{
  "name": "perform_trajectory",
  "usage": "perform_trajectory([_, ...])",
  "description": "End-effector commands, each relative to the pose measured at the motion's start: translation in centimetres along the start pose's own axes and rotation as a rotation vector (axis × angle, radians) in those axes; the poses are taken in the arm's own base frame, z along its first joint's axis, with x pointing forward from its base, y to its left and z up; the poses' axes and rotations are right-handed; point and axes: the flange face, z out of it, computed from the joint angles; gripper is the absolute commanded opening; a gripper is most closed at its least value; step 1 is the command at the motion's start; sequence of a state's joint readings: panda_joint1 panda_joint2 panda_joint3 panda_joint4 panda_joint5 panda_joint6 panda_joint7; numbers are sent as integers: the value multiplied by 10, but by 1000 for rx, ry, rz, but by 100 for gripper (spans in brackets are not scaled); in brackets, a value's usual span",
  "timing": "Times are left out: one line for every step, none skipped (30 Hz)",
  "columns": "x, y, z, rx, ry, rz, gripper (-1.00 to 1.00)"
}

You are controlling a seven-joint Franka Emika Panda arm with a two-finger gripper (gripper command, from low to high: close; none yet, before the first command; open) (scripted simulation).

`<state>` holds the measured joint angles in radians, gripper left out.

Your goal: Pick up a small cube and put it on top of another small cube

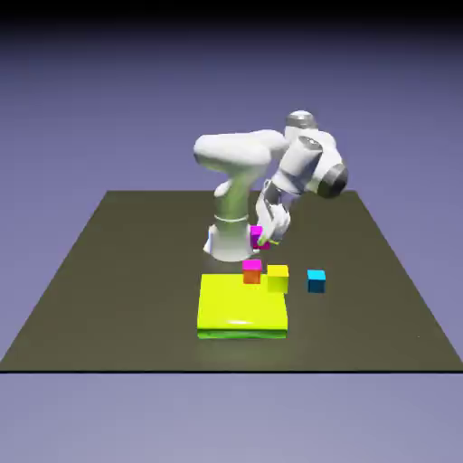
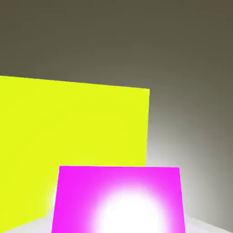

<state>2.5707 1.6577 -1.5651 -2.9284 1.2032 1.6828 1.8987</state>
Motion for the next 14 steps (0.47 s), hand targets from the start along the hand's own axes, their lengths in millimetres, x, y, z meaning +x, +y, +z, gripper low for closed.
perform_trajectory([0, 1, 10, 0, 1, 0, -100])
perform_trajectory([-1, 2, 19, 0, 1, 1, -100])
perform_trajectory([0, 3, 28, 1, 1, 2, -100])
perform_trajectory([0, 3, 33, 2, 2, 2, -100])
perform_trajectory([0, 3, 33, 2, 2, 2, 100])
perform_trajectory([0, 3, 33, 2, 2, 2, 100])
perform_trajectory([-1, 2, 24, 1, 1, 1, 100])
perform_trajectory([-1, 1, 14, 0, 1, 1, 100])
perform_trajectory([0, 1, 5, -1, 1, 0, 100])
perform_trajectory([1, 0, -4, -1, 1, 0, 100])
perform_trajectory([2, -1, -14, 0, 1, 0, 100])
perform_trajectory([3, -2, -24, 0, 1, 1, 100])
perform_trajectory([5, -2, -33, 1, 1, 2, 100])
perform_trajectory([6, -2, -35, 2, 2, 2, 100])
